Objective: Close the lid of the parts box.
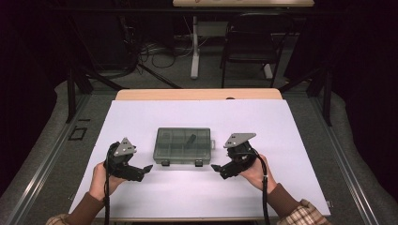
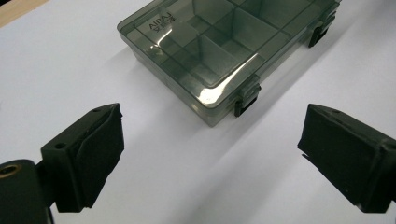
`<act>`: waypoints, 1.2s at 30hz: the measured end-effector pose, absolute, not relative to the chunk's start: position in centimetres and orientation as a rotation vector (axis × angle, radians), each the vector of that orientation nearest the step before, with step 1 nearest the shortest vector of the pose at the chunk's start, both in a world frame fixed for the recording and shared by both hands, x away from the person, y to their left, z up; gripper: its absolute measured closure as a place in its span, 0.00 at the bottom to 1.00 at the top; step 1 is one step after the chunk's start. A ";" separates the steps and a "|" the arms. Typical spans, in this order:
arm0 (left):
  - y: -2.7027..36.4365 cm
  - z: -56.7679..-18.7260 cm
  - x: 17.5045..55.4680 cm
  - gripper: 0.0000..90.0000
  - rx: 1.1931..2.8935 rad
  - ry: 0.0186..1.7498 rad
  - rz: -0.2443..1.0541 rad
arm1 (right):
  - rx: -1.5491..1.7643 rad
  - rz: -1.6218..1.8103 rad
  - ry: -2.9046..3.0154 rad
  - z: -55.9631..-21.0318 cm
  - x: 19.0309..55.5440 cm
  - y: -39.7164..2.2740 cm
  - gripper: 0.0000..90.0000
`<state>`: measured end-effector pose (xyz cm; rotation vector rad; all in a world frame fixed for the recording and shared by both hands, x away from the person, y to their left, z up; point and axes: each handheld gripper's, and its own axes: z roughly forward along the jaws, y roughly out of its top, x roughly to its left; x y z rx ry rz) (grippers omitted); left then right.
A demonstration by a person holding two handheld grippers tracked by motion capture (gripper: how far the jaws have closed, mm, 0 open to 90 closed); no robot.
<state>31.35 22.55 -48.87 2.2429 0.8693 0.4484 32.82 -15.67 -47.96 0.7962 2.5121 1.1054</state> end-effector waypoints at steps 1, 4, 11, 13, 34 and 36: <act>22.6 -48.9 31.2 0.06 2.242 0.871 0.449 | 0.800 1.107 2.509 -47.9 32.6 -15.9 0.03; 22.8 -49.0 30.8 0.05 2.244 0.876 0.453 | 0.804 1.106 2.498 -47.9 32.1 -16.4 0.02; 23.3 -49.3 29.8 0.02 2.246 0.885 0.464 | 0.815 1.103 2.467 -47.8 30.9 -17.8 0.01; 23.4 -49.4 29.5 0.01 2.249 0.886 0.465 | 0.819 1.102 2.459 -47.8 30.7 -18.2 0.01; 25.1 -50.7 26.8 0.00 2.200 0.906 0.493 | 0.888 1.102 2.386 -49.2 27.6 -21.9 0.00; 25.2 -51.0 26.5 0.00 2.185 0.913 0.493 | 0.903 1.100 2.383 -49.4 27.4 -22.2 0.00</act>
